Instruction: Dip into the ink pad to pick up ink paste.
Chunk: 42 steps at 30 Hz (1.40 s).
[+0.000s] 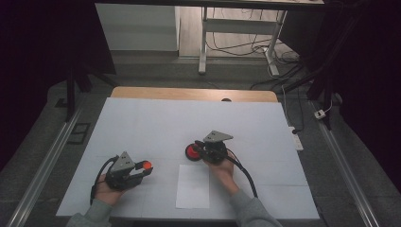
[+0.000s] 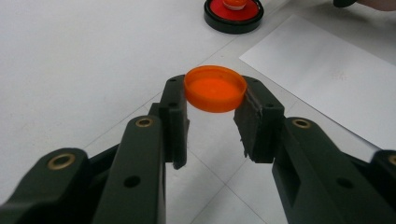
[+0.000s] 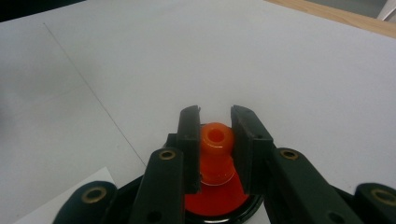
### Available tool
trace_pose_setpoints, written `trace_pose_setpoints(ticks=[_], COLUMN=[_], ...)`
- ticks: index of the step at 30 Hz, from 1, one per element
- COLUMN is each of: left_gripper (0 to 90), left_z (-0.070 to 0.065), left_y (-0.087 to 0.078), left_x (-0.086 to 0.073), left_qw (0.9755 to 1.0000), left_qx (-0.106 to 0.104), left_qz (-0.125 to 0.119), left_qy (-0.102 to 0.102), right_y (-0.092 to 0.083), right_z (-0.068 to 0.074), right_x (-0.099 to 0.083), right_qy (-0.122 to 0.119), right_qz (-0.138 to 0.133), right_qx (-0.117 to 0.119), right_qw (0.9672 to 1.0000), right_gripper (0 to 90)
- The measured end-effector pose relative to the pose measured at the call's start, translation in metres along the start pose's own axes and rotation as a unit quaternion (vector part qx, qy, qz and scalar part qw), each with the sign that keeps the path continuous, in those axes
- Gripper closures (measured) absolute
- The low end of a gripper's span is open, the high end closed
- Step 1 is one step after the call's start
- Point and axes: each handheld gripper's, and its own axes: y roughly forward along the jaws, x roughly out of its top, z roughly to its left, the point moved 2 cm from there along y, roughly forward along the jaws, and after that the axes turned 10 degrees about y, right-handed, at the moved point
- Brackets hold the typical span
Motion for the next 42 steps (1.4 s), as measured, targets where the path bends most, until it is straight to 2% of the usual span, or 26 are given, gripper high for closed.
trace_pose_setpoints(ticks=[28,37,42], left_gripper=[64.7,64.7,64.7], left_z=[-0.0005,-0.0003,-0.0001], left_y=[0.0005,0.0,0.0], left_x=[-0.0004,-0.0004,-0.0004], left_qw=[1.0,1.0,1.0], left_qx=[-0.002,-0.002,-0.002], left_qz=[0.003,0.001,0.001], left_qy=[-0.001,-0.002,-0.003], right_y=[-0.0003,-0.0005,-0.0004], right_z=[0.0059,0.0094,0.009], right_x=[-0.0042,-0.0061,-0.0062], right_qy=[-0.027,-0.044,-0.042], right_qz=[-0.01,-0.013,-0.014], right_qx=[-0.015,-0.027,-0.026], right_qw=[0.9995,0.9986,0.9987], right_gripper=[73.0,73.1,73.1])
